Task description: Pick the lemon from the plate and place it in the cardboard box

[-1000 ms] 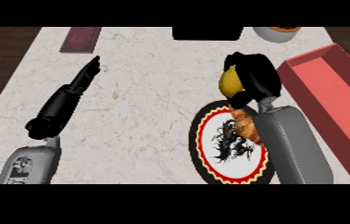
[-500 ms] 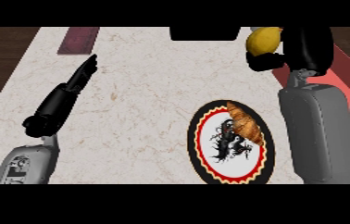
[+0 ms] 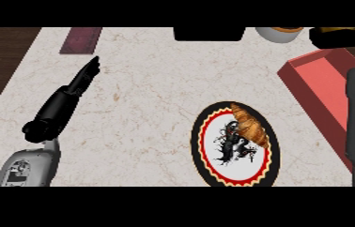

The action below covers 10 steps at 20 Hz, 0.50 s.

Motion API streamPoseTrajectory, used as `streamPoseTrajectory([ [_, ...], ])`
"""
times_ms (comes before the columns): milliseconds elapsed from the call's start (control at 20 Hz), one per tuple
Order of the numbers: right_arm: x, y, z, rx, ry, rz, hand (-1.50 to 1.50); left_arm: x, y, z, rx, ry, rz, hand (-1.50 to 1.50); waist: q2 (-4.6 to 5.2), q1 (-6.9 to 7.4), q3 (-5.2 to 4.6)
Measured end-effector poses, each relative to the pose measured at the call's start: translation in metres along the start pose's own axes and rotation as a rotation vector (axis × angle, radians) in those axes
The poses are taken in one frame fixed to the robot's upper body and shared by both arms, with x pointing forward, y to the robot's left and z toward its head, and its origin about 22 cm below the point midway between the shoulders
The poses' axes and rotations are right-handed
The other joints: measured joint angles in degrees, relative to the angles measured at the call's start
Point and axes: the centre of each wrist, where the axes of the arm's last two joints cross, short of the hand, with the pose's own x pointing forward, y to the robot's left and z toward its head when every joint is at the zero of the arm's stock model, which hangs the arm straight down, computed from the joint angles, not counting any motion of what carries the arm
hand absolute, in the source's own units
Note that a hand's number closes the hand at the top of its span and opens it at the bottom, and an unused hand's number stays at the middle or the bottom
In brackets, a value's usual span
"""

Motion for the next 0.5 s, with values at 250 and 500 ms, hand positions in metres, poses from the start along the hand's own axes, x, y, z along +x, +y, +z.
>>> streamPoseTrajectory([
  [250, -0.048, -0.012, -0.024, 0.061, 0.053, 0.111, 1.50, -0.001, 0.001, 0.000, -0.002, 0.001, 0.003, 0.00, 0.02, -0.06, 0.00],
  [500, -0.088, -0.014, -0.040, 0.266, 0.133, 0.173, 1.50, -0.001, 0.004, 0.000, -0.005, -0.001, -0.003, 0.00, 0.06, -0.02, 0.00],
])
